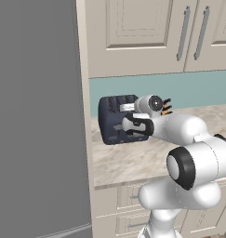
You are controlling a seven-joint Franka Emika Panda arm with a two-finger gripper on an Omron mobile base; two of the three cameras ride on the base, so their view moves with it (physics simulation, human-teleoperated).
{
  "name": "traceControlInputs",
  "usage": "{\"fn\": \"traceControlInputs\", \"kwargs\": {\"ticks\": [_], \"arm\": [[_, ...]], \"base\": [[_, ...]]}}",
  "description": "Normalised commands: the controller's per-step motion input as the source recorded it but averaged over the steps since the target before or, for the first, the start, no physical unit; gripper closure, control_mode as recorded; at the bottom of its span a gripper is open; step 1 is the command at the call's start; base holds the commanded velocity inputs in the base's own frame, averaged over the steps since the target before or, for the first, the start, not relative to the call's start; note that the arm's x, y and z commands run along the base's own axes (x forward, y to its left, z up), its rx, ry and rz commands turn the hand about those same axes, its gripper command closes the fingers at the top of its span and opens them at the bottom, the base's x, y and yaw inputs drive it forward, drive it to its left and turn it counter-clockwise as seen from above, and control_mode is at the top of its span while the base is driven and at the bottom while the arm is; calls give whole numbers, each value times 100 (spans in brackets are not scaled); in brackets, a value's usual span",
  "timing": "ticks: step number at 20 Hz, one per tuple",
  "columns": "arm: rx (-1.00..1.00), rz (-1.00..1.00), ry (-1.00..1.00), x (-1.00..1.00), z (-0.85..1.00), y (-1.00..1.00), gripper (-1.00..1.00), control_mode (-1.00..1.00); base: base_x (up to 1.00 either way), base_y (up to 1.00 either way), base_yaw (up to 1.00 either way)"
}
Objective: Start the toaster. Once the lever pops up, take the bread to the plate on the dining counter.
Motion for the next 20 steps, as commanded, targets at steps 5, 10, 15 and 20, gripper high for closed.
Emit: {"fn": "traceControlInputs", "kwargs": {"ticks": [5,10,15,20], "arm": [[0,0,0,0,0,0,-100,-100],[0,0,0,0,0,0,-100,-100],[0,0,0,0,0,0,-100,-100],[0,0,0,0,0,0,-100,-100]], "base": [[0,0,0],[0,0,0],[0,0,0],[0,0,0]]}}
